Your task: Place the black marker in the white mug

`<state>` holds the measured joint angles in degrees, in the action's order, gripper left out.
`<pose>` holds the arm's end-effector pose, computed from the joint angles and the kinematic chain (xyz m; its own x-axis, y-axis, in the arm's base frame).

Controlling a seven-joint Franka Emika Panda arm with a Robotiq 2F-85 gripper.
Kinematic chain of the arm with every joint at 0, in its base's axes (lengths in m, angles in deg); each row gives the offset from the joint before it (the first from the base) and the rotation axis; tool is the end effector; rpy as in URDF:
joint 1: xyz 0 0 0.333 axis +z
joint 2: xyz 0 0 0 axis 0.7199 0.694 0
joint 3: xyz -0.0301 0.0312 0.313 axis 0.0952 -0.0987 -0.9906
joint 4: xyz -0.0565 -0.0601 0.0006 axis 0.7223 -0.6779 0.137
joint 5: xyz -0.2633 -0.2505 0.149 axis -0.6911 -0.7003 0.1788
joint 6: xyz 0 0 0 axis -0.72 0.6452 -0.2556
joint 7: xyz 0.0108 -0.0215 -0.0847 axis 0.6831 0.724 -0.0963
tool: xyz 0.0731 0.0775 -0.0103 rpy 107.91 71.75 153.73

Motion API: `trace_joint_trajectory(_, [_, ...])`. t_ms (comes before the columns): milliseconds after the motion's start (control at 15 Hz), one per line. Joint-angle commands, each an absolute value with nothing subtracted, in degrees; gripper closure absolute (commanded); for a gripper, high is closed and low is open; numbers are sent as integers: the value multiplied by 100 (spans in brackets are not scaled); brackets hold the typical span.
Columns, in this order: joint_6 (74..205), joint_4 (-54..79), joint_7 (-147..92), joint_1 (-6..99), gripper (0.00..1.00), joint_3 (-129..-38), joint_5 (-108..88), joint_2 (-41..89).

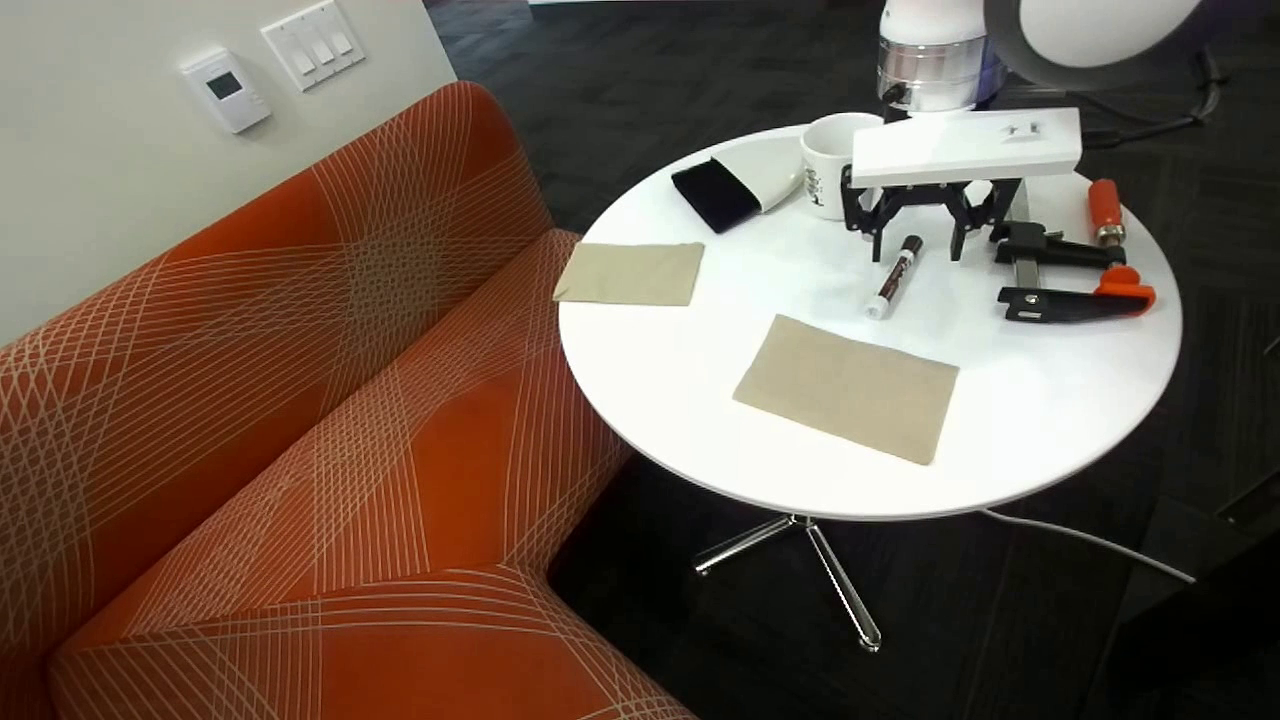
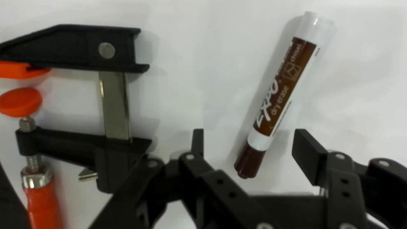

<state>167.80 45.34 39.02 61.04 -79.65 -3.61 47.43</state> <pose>0.5271 0.0597 0.0683 0.4150 -0.9082 0.0549 -0.9096 -0.4128 0.0467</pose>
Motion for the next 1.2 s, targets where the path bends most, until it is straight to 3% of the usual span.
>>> trace_joint_trajectory(0, [16758, 4377, 3986, 6256, 58, -7837, -222, 4874])
trace_joint_trajectory(400, [16593, 4572, 3977, 6320, 100, -7855, -194, 4611])
trace_joint_trajectory(733, [16312, 5039, 4117, 6642, 95, -7720, -355, 3852])
trace_joint_trajectory(1133, [16335, 5362, 5430, 7736, 95, -6639, -1613, 2998])
